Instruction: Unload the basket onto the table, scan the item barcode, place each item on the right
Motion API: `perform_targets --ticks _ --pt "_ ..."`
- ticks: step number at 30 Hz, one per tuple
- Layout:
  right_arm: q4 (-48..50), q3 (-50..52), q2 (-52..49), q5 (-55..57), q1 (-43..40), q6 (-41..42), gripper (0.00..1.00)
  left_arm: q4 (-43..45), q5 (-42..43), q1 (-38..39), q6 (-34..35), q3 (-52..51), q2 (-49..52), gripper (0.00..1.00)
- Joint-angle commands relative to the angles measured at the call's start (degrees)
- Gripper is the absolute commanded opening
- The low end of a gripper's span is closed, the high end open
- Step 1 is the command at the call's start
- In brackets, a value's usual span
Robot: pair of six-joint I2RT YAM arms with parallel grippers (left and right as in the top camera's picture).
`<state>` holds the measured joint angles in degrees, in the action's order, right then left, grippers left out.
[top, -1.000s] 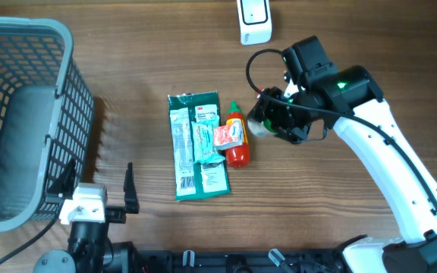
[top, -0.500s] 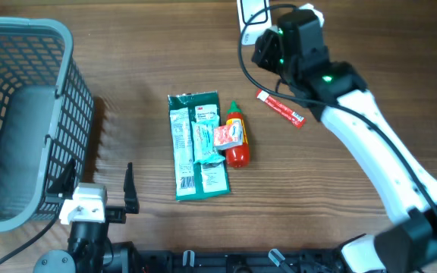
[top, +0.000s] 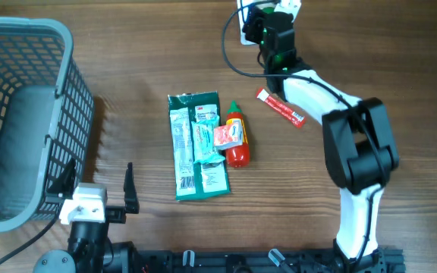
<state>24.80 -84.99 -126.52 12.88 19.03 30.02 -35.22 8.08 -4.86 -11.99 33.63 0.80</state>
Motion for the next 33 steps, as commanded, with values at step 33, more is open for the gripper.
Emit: perform_targets --ticks 33 --pt "-66.88 -11.10 5.46 -13.42 -65.57 8.92 0.67 0.15 0.87 0.26 -1.11 0.07 -0.44 1.00"
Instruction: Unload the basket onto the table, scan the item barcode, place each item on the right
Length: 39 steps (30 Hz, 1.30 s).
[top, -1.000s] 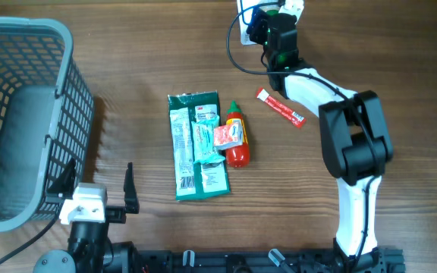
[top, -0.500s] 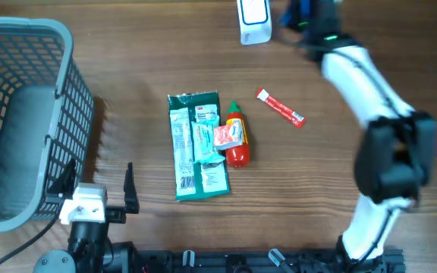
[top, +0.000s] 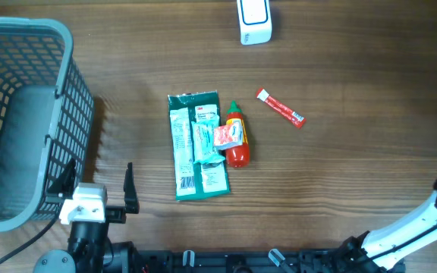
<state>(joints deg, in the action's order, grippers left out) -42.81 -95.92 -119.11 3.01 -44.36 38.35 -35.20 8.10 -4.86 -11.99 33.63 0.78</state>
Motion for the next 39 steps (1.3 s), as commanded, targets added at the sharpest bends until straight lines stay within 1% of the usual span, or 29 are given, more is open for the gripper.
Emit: perform_targets --ticks 1,5,8,9,11,12,13,15,16,18,22,26,28,31,33,34,38,39 --pt "0.72 -0.17 -2.75 -3.56 -3.13 0.61 0.67 0.13 0.85 0.26 -1.11 0.07 -0.42 1.00" --pt "0.74 -0.17 -6.14 -3.54 -5.60 0.52 0.68 -0.50 0.85 0.26 -1.11 0.07 -0.42 1.00" --pt "1.18 -0.17 -6.71 -3.54 -5.88 0.02 0.69 -4.24 0.85 0.26 -1.11 0.07 -0.42 1.00" --pt "1.79 -0.20 -6.69 -3.87 -5.86 -0.87 0.73 -6.49 0.85 0.26 -1.11 0.07 -0.42 1.00" --pt "1.57 -0.20 -6.67 -3.85 -5.86 -0.87 0.86 -12.02 0.85 0.26 -1.11 0.07 -0.42 1.00" --pt "1.31 -0.20 -6.67 -3.85 -5.86 -0.87 0.96 -13.90 0.85 0.26 -1.11 0.07 -0.42 1.00" --pt "0.87 -0.20 -6.49 -3.98 -5.88 -0.90 1.00 -18.25 0.85 0.26 -1.11 0.07 -0.42 1.00" --pt "-0.13 -0.20 -5.31 -5.14 -5.86 -0.85 1.00 -24.85 0.85 0.26 -1.11 0.07 -0.42 1.00" --pt "-0.76 -0.22 -1.81 -8.76 -5.86 -0.83 1.00 -26.45 0.85 0.26 -1.31 0.02 -0.39 1.00" --pt "-0.79 -0.22 1.16 -11.37 -5.86 -0.81 1.00 -26.40 0.85 0.26 -1.29 0.02 -0.39 1.00" --pt "-0.81 -0.22 10.95 -18.86 -4.87 -0.46 1.00 -26.43 0.85 0.26 -1.29 0.02 -0.39 1.00" --pt "-2.82 -0.20 22.18 -18.56 -0.79 0.63 1.00 -26.40 0.85 0.26 -1.29 0.02 -0.39 1.00" --pt "-6.29 -0.20 25.99 -18.56 2.86 0.59 1.00 -26.43 0.87 0.26 -1.29 0.02 -0.39 1.00" --pt "-12.11 -0.17 28.37 -18.53 12.13 -1.46 1.00 -26.43 0.85 0.26 -1.29 0.02 -0.39 1.00" --pt "-14.93 0.28 27.80 -17.79 21.62 -6.23 1.00 -26.43 0.87 0.26 -1.29 0.02 -0.39 1.00" --pt "-14.95 1.20 27.19 -16.76 27.21 -10.16 0.99 -26.40 0.85 0.26 -1.29 0.02 -0.39 1.00" --pt "-13.18 4.46 22.84 -10.60 42.56 -20.31 1.00 -26.43 0.85 0.26 -1.29 0.02 -0.39 1.00" --pt "-12.90 4.79 21.81 -9.46 44.57 -21.70 1.00 -26.43 0.85 0.26 -1.29 0.02 -0.39 1.00"
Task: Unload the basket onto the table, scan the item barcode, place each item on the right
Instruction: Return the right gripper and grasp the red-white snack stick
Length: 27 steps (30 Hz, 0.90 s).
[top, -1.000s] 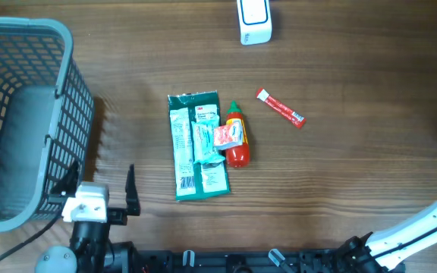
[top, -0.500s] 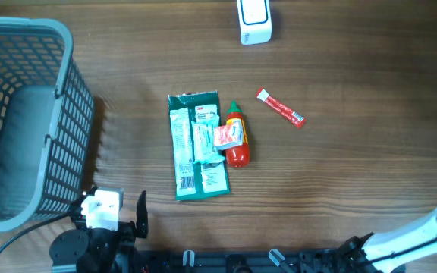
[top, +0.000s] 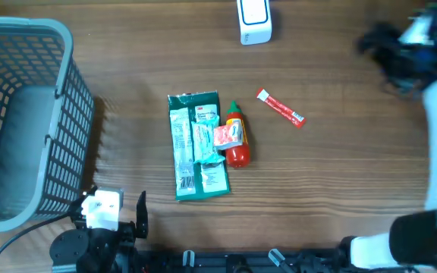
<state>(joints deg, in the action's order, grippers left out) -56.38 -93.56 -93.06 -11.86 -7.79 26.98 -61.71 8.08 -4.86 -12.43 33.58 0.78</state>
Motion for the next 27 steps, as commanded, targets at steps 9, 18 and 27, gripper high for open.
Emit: perform_targets --ticks 9,18,27 --pt "2.93 3.10 -23.87 14.80 21.05 -20.31 0.91 0.11 0.87 0.26 -0.85 0.07 -0.39 1.00" --pt "10.88 3.85 -26.23 5.75 22.47 -28.79 0.82 0.09 0.87 0.26 -0.85 0.07 -0.39 1.00" --pt "10.93 7.30 -29.49 2.29 22.47 -29.57 0.59 0.09 0.87 0.26 -0.85 0.07 -0.39 1.00"
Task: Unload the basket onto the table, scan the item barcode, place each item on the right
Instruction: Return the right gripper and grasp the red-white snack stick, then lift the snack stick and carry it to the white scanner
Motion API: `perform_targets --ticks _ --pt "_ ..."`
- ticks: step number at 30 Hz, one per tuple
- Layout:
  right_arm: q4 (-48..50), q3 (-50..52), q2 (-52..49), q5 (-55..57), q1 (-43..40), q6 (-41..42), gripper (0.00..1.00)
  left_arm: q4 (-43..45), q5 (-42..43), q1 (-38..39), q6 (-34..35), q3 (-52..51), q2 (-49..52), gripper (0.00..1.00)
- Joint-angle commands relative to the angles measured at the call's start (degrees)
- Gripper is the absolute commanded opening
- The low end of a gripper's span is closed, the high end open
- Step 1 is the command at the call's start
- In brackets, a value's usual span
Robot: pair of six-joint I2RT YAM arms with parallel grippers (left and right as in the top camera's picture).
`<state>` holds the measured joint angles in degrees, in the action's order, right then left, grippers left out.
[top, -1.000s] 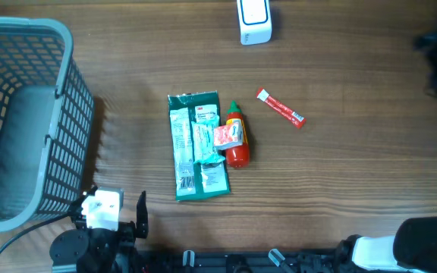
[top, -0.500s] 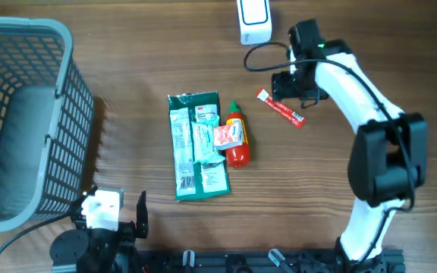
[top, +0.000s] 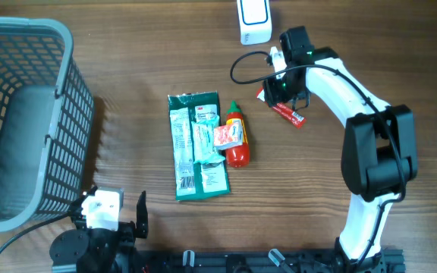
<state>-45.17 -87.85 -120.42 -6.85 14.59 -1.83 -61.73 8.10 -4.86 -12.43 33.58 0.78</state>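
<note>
A thin red stick sachet (top: 291, 114) lies on the wooden table right of centre. My right gripper (top: 283, 91) is down over its upper left end, its dark fingers apart on either side, so it looks open. A white barcode scanner (top: 253, 21) stands at the table's far edge, just above the gripper. A green packet (top: 196, 144) lies mid-table with a small red sauce bottle (top: 236, 138) against its right side. My left gripper (top: 112, 203) rests open at the near left edge, holding nothing.
A large grey mesh basket (top: 59, 114) fills the left side of the table. The right arm's black cable (top: 241, 64) loops between the scanner and the sauce bottle.
My right arm has come from the far right edge of the table to the red sachet and its gripper now sits over the sachet's upper end. The left arm has not moved.
My right gripper was first at the scanner at the table's far edge. It then left the view and the scanner stood alone. Later it showed at the far right, and the left gripper had shifted slightly right. Now the right gripper is on the sachet.
</note>
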Motion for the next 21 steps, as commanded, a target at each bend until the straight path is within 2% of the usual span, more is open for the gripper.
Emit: perform_targets --ticks 1,3,6,8,10,15,17,19,21 --pt "-0.04 2.14 -2.36 -2.71 0.09 -0.79 0.59 0.11 0.87 0.26 -0.85 0.07 -0.39 1.00" --pt "0.24 3.50 -2.64 -2.27 0.09 -0.74 0.57 0.11 0.85 0.26 -0.85 0.07 -0.39 1.00" --pt "0.11 4.42 -2.93 -2.25 0.02 0.72 0.45 0.11 0.85 0.26 -0.85 0.07 -0.39 1.00" --pt "0.09 4.85 -2.93 -2.32 0.02 2.43 0.42 0.11 0.87 0.26 -0.85 0.07 -0.39 1.00" --pt "-0.55 4.85 -2.93 -4.28 0.02 3.37 0.34 0.11 0.85 0.26 -0.85 0.07 -0.39 1.00" --pt "-2.08 4.85 -2.93 -7.93 -0.02 3.52 0.34 0.13 0.85 0.26 -0.85 0.07 -0.39 1.00" --pt "-2.49 4.85 -2.93 -7.93 -0.02 4.39 0.25 0.13 0.85 0.26 -0.85 0.07 -0.39 1.00" --pt "-2.45 4.85 -2.93 -8.52 -0.02 11.30 0.11 0.13 0.85 0.26 -0.85 0.07 -0.39 1.00" --pt "-2.36 4.85 -2.93 -8.76 -0.02 18.08 0.04 0.11 0.85 0.26 -0.85 0.07 -0.39 1.00"
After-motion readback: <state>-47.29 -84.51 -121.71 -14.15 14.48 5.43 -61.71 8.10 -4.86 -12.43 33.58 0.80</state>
